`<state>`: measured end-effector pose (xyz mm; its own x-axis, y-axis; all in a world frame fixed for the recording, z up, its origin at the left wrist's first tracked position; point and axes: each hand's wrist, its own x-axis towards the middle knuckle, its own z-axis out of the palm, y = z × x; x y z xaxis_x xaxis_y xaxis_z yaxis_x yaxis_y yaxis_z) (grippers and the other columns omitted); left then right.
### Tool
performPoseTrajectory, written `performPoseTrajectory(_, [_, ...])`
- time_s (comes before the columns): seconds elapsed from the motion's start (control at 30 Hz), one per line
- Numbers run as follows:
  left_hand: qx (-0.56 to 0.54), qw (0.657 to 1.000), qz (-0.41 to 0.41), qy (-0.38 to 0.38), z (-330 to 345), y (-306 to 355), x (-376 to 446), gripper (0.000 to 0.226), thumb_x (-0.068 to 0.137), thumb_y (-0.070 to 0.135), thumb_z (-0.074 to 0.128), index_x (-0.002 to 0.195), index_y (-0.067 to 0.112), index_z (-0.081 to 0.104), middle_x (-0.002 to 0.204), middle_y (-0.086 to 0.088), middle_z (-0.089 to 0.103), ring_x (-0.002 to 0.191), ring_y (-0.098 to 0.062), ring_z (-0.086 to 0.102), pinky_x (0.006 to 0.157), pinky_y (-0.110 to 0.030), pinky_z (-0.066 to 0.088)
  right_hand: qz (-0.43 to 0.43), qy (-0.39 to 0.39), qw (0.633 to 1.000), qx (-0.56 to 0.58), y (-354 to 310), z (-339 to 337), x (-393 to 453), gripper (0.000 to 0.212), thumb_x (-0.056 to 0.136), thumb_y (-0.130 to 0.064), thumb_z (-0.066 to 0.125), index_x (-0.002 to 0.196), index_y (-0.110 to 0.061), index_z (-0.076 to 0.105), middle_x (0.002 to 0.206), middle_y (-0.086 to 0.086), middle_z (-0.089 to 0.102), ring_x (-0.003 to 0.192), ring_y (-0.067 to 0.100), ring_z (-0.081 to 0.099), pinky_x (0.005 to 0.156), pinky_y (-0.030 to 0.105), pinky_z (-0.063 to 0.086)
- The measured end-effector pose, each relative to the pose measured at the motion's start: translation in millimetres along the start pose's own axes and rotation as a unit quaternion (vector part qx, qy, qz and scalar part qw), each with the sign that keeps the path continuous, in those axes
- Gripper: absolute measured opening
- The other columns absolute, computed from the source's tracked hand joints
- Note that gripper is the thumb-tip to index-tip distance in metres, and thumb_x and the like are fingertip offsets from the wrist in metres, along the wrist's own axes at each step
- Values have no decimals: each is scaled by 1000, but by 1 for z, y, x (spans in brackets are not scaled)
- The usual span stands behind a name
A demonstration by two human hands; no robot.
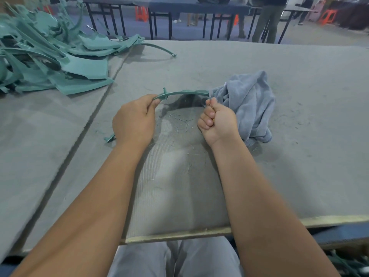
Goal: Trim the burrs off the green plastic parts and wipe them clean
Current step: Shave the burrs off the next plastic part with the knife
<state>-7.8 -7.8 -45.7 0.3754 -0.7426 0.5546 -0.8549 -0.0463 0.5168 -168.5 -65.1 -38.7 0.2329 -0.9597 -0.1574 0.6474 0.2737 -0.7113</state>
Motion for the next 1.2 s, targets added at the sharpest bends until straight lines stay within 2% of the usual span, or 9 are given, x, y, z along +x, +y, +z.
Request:
performPoseTrajectory(0.1, [0,1000,5,-1,0,-1,-1,28,100,40,44,110,31,69,69,1,59,72,-28,55,58,-36,44,4,12,1000,23,-2,0,0,35,107,-18,31,75,-12,45,35,-9,33,25,4,24,28,17,18])
performPoseTrajectory(0.2, [15,1000,4,-3,2,-2,0,29,101,40,43,108,30,69,64,4,50,68,-24,49,55,-32,32,-16,24,1000,7,-1,5,-2,36,107,-16,30,74,-10,44,34,-8,34,24,4,25,27,16,19])
performPoseTrajectory(0.33, [20,1000,-7,6,2,-4,2,31,101,42,41,103,27,68,64,3,50,66,-27,50,53,-31,31,-199,93,965,-147,-4,4,-4,29,103,-13,42,75,-11,50,50,-2,37,41,7,27,38,19,22])
performPoseTrajectory(0.4, [28,1000,-4,5,3,-3,2,31,101,42,41,102,26,68,65,2,51,67,-27,50,54,-32,31,-251,111,946,-170,-9,1,-7,26,103,-15,43,78,-13,52,54,0,41,45,8,32,41,19,27])
performPoseTrajectory(0.63, [21,1000,13,8,3,-4,2,29,101,41,43,112,30,68,68,5,52,69,-25,51,56,-31,34,-215,155,944,-197,-9,2,-4,41,104,-27,35,81,-11,65,59,-3,36,51,8,29,52,22,26])
performPoseTrajectory(0.73, [21,1000,17,13,4,-4,1,30,101,41,42,114,30,68,73,0,61,72,-27,55,56,-31,33,-205,175,926,-265,-9,0,-2,24,98,-18,45,78,-15,58,63,-4,46,57,10,39,56,25,34])
performPoseTrajectory(0.87, [19,1000,17,17,5,-4,1,31,101,41,42,113,29,68,78,-3,66,75,-28,57,57,-31,32,-212,217,894,-330,-6,-7,1,27,96,-14,45,70,-12,52,59,2,58,50,15,45,51,27,37])
performPoseTrajectory(1.07, [23,1000,4,10,4,-2,2,32,102,41,40,109,28,68,77,-3,64,75,-30,57,56,-32,34,-235,216,875,-364,-4,-11,5,27,90,-12,49,63,-10,46,58,11,44,56,19,34,54,31,30])
performPoseTrajectory(1.2, [21,1000,-6,4,3,0,2,31,101,41,41,107,27,68,73,-2,60,76,-32,57,57,-36,40,-220,208,879,-370,-2,-11,6,39,87,-8,50,53,-18,31,51,1,33,54,19,28,54,30,24])
